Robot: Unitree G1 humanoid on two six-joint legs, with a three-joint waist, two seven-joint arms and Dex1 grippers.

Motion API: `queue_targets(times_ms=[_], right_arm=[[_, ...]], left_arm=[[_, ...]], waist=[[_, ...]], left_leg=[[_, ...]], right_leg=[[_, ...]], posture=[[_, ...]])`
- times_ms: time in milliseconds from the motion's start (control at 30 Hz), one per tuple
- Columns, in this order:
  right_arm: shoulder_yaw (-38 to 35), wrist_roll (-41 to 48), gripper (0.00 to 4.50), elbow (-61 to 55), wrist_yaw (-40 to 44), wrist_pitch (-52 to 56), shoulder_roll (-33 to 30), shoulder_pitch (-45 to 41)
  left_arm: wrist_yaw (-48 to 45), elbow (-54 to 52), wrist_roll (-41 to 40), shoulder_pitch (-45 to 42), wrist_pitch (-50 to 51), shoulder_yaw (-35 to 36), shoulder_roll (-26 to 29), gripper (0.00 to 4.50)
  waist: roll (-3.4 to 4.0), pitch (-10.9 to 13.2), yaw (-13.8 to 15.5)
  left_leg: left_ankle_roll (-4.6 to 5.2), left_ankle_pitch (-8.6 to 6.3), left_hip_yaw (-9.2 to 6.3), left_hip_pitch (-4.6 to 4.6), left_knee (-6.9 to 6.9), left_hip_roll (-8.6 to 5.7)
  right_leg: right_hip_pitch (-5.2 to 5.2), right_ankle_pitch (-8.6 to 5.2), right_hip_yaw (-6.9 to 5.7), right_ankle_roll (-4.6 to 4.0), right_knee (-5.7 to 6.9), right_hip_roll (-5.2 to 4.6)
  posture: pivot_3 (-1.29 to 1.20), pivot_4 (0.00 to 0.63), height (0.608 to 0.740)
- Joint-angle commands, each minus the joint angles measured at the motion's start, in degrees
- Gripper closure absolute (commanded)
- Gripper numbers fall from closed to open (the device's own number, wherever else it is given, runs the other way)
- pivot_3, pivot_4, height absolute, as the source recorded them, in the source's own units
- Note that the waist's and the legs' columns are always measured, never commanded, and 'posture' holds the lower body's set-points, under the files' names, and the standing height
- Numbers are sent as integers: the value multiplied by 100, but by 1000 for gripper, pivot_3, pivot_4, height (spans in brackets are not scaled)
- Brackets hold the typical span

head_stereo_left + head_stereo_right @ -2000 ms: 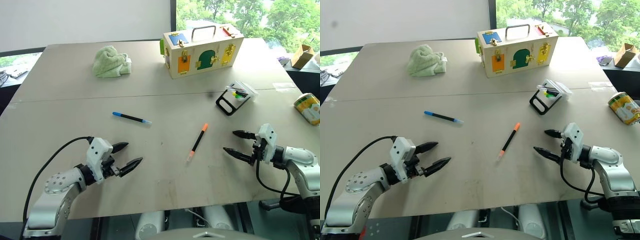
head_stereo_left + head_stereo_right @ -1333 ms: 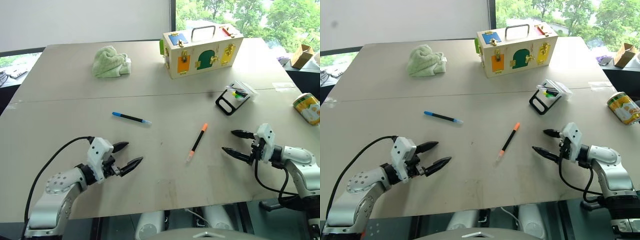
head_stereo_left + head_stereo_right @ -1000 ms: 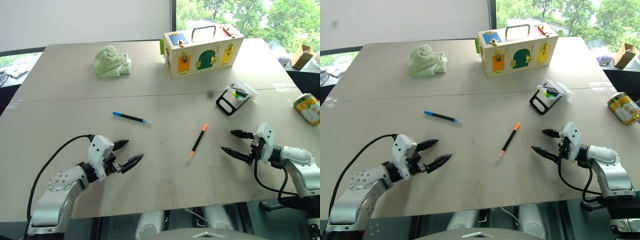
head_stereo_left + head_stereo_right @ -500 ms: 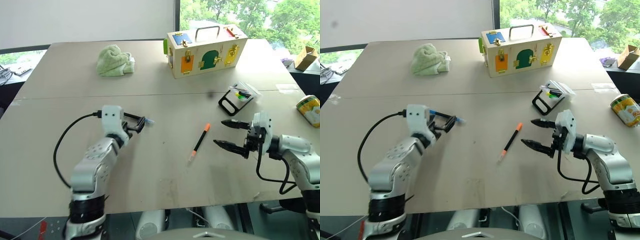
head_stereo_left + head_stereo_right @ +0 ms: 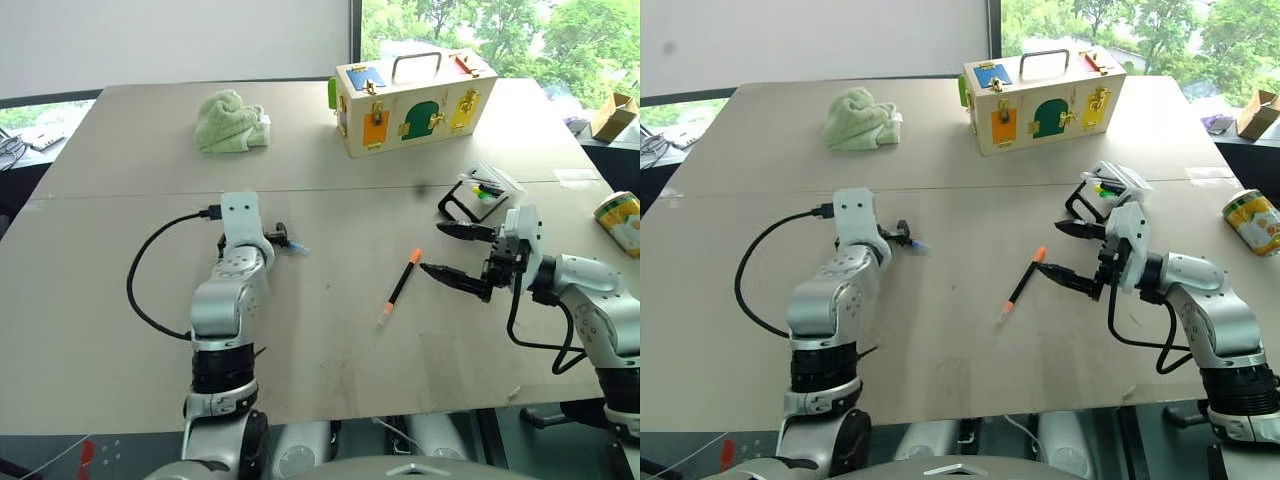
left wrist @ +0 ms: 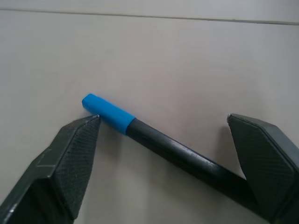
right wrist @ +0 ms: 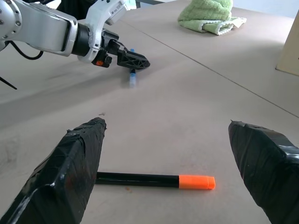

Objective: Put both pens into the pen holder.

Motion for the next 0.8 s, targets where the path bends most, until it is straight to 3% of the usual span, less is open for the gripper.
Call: queue_targets(times_ms=[33, 367, 533, 700, 733, 800], right_arm=[[-100, 14, 0, -64, 15, -115, -43, 28], [-19, -20, 0, 53, 99, -114, -44, -125], [-41, 26, 0, -3, 140, -60, -71, -81], [-35, 49, 0, -96, 96, -22, -48, -26], [-34, 56, 0, -112, 78, -17, -32, -21], [-26, 62, 0, -123, 37, -9, 3, -22]], left_arm=[[288, 15, 121, 175, 735, 384, -289, 37], [853, 351, 557, 33, 776, 790, -477, 37], [998, 313, 526, 90, 740, 1122, -760, 1938], [1023, 401, 591, 110, 657, 1139, -817, 4225], [997, 425, 593, 109, 619, 1119, -805, 4437], [877, 473, 554, 106, 504, 1057, -746, 4437]], waist=[[0, -2, -10], [23, -21, -62], [24, -23, -169], [35, -42, -167], [38, -44, -167], [39, -48, -167]], left_leg=[[0, 0, 0, 1, 0, 0], [-7, 4, 6, 21, -2, 1], [-9, 3, 25, 79, -28, 1], [-12, 4, 48, 113, -60, 1], [-13, 5, 51, 115, -63, 1], [-14, 5, 59, 120, -67, 1]], right_leg=[[0, 0, 1, 0, 1, 0], [9, 0, 12, 0, 10, 6], [48, -1, 32, 1, 8, 7], [59, -2, 51, 1, 1, 7], [59, -2, 54, 1, 1, 7], [59, -2, 61, 1, 1, 6]], posture=[[0, 150, 740], [0, 150, 740], [0, 150, 740], [0, 150, 740], [0, 150, 740], [0, 150, 740]])
